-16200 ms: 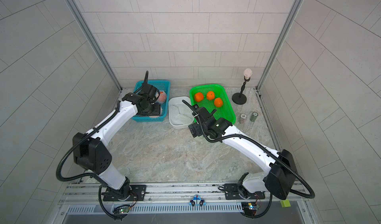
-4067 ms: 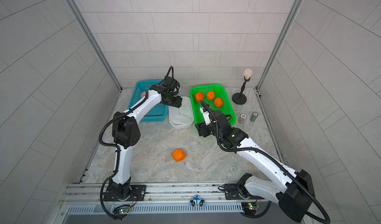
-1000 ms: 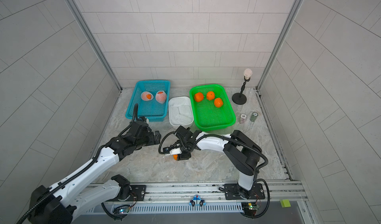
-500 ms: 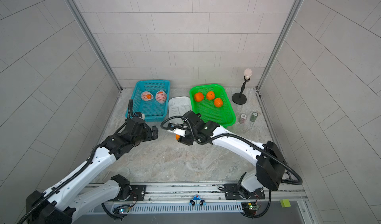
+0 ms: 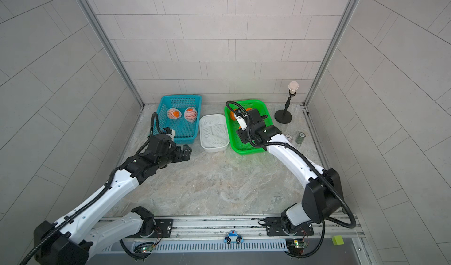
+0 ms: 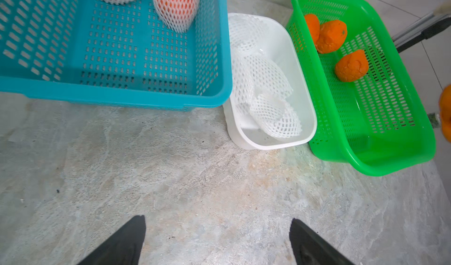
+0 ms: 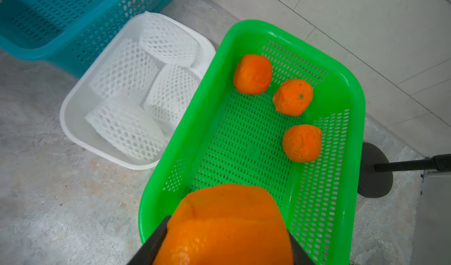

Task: Remove foam nets from oranges
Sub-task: Place the orange in the basket.

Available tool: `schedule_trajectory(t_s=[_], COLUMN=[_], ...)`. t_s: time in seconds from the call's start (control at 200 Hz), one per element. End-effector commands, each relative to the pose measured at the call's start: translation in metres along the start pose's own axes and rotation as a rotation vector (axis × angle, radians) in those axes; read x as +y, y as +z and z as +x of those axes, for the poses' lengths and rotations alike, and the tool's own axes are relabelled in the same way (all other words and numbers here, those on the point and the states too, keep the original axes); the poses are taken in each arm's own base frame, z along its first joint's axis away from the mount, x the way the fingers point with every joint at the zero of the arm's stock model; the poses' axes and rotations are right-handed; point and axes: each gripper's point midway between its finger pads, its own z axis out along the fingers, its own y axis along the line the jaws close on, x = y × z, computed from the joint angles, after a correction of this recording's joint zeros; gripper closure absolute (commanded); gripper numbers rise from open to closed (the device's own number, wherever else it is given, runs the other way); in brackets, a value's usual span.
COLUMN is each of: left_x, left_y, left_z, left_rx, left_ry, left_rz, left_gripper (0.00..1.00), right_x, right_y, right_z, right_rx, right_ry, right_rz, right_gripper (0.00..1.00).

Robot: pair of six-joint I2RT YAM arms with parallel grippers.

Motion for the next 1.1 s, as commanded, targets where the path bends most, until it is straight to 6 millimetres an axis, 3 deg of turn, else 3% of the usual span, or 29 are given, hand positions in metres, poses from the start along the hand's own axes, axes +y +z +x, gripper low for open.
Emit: schedule_trajectory(t_s=[0.0, 0.17, 0.495, 0.911, 1.096], left_x=[-0.015, -0.015, -0.015, -0.009, -0.008], left_y=[-0.001, 0.007, 0.024, 0.030, 0.030], left_z=[-0.022, -0.029, -0.031, -0.026, -0.024], left_rx=[-0.039, -0.027, -0.005, 0.010, 0.015], left_ry=[0.021, 0.049, 0.058, 0.068, 0.072], left_rz=[0.043, 0.015, 0.011, -0.008, -0.009], left_gripper=[0.02, 0.02, 0.02, 0.02, 0.02], right_x=[-0.024, -0.044, -0.060, -0.075, -0.081], right_y=[0.025, 0.073, 0.148, 0.199, 0.213], right_z=[0.004, 0.008, 0.015, 0.022, 0.024], right_rx=[0.092, 0.212, 0.328, 0.375, 0.378], right_ry=[0.122, 0.217, 0.278, 0.298, 0.309], right_rz=[0.076, 0.120, 0.157, 0.201, 0.216], right_gripper=[0.66, 0.66, 0.64, 0.61, 0.59])
